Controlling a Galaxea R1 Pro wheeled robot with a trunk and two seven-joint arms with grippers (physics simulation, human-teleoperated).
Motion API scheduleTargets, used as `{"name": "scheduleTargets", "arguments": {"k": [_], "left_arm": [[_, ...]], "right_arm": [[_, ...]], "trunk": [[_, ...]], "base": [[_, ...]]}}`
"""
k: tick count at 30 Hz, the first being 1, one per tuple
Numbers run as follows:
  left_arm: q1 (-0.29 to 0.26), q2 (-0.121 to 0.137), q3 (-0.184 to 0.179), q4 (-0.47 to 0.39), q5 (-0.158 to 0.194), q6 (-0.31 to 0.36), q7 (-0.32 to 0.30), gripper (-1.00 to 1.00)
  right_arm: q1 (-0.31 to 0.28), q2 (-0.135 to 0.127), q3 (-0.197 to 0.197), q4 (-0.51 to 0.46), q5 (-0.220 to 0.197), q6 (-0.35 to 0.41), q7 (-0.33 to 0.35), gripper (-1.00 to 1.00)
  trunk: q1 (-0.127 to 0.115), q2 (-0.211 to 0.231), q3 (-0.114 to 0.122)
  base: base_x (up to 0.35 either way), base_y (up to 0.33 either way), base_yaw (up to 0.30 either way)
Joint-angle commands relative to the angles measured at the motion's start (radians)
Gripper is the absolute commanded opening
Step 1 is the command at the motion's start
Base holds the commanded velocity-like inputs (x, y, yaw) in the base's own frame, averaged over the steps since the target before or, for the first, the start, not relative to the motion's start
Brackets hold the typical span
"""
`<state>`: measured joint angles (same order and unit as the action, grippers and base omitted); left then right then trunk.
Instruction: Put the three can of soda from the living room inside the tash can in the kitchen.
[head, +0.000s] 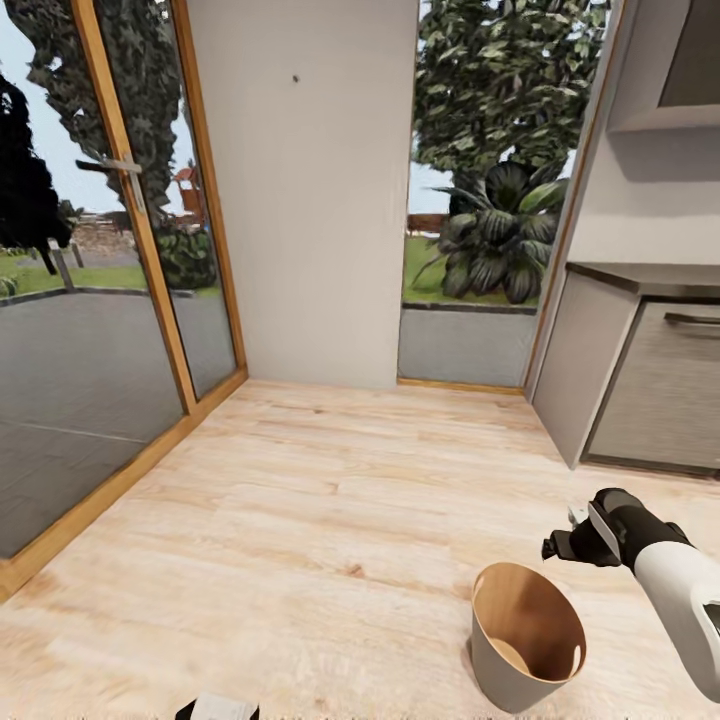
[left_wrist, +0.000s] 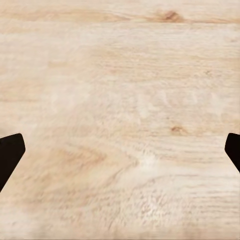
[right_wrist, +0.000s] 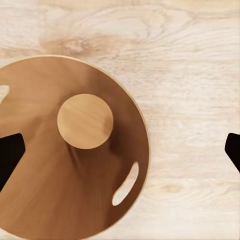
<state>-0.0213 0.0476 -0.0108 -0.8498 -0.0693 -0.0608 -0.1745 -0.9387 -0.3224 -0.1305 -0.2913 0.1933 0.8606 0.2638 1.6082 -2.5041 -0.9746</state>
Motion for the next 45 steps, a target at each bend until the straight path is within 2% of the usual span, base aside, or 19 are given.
{"name": "scheduleTargets", "arguments": {"k": [1, 30, 38, 45], "left_arm": [[0.000, 0.000, 0.000, 0.000, 0.000, 0.000, 0.000, 1.00], [0.000, 0.000, -0.001, 0.000, -0.001, -0.001, 0.000, 1.00], [0.000, 0.001, -0.001, -0.001, 0.001, -0.001, 0.000, 1.00], [0.000, 0.001, 0.000, -0.001, 0.001, -0.002, 0.001, 1.00]], "right_arm": [[0.000, 0.000, 0.000, 0.000, 0.000, 0.000, 0.000, 1.00], [0.000, -0.006, 0.003, -0.003, 0.002, 0.000, -0.001, 1.00], [0.000, -0.005, 0.036, -0.002, 0.000, -0.001, -0.002, 1.00], [0.000, -0.004, 0.041, -0.002, 0.000, -0.001, -0.003, 1.00]], "trunk": [[0.000, 0.000, -0.004], [0.013, -0.007, -0.116], [0.017, -0.009, -0.147], [0.020, -0.011, -0.174]], "base": [[0.000, 0.000, 0.000], [0.000, 0.000, 0.000], [0.000, 0.000, 0.000], [0.000, 0.000, 0.000]]}}
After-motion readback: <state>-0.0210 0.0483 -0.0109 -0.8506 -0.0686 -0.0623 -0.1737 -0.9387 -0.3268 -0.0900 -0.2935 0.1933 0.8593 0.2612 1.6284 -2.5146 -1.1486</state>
